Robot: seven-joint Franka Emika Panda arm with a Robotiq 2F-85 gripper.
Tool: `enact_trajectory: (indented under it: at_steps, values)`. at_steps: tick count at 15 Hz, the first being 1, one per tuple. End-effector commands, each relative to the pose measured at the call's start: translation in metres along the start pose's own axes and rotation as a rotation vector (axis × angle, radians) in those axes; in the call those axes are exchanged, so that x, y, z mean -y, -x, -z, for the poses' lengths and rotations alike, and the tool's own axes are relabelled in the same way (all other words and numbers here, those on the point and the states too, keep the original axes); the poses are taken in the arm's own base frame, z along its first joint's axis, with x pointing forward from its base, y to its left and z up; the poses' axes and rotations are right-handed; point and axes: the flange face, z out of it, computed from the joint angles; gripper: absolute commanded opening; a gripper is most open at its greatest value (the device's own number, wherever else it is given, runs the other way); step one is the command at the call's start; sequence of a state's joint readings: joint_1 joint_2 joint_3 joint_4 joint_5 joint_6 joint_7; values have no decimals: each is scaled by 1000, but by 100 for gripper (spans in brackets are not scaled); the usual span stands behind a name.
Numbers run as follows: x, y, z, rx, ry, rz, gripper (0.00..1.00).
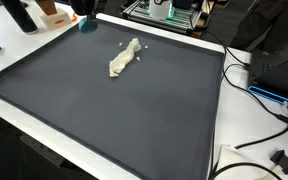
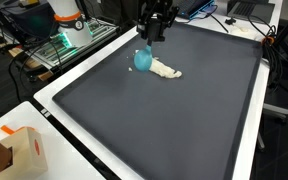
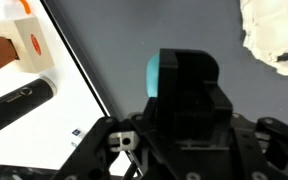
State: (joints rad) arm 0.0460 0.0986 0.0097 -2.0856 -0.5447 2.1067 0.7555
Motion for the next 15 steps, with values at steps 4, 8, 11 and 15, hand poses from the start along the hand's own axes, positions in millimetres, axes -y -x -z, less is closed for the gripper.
enact_trajectory:
  at_steps: [4,8,11,15]
  values:
    - [26,2,-30,0,285,-109,25]
    - [43,6,-48,47,362,-99,25]
    - [54,8,-59,77,400,-80,25]
    - [69,8,-72,96,421,-45,25]
